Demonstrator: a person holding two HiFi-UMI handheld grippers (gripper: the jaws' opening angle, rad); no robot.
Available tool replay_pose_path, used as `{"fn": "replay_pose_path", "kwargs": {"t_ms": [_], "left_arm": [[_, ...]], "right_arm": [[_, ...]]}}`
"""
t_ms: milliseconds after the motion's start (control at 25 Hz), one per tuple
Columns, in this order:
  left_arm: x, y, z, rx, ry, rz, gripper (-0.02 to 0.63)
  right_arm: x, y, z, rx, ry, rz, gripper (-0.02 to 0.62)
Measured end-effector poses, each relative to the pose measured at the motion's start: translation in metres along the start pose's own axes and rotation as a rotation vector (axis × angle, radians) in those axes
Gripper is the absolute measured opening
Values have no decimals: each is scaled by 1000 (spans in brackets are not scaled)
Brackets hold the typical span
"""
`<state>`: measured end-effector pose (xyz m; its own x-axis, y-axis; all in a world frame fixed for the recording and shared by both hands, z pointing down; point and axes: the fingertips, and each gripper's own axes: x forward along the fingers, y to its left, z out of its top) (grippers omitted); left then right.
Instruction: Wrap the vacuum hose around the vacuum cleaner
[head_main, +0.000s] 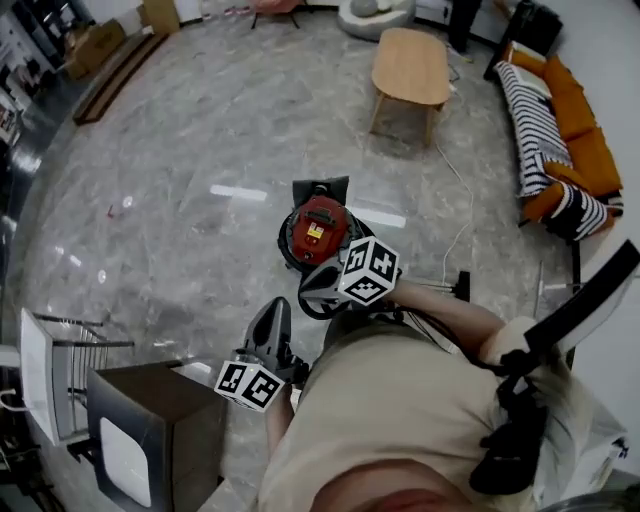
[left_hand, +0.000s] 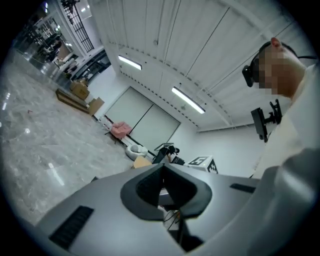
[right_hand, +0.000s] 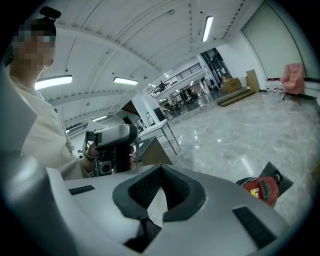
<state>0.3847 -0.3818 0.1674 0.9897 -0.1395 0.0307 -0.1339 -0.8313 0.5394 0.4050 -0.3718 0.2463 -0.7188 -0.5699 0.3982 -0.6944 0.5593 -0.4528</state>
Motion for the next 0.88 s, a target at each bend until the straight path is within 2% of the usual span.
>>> {"fn": "replay_pose_path", "kwargs": {"t_ms": [80, 160, 240, 480, 640, 760, 880], "left_arm": [[-5, -2, -9, 39, 67, -25, 6], [-14, 3, -21, 88, 156, -14, 6], [-22, 5, -25, 129, 208, -11, 6], [-21, -26, -54, 139, 315, -85, 6], [-20, -51, -51, 262, 364, -137, 6], [-23, -73, -67, 266, 391, -117, 6], [-42, -113, -92, 268, 365, -101, 6]], "right_arm": [[3, 9, -1, -10, -17, -13, 5], [3, 16, -5, 0, -46, -32, 5], [-2, 21, -10, 14, -77, -49, 5], [-42, 49, -33, 70, -124, -124, 5], [-64, 55, -36, 142, -203, -105, 5], [-92, 74, -53, 134, -246, -138, 5], [-107, 122, -86, 102, -291, -161, 5]]}}
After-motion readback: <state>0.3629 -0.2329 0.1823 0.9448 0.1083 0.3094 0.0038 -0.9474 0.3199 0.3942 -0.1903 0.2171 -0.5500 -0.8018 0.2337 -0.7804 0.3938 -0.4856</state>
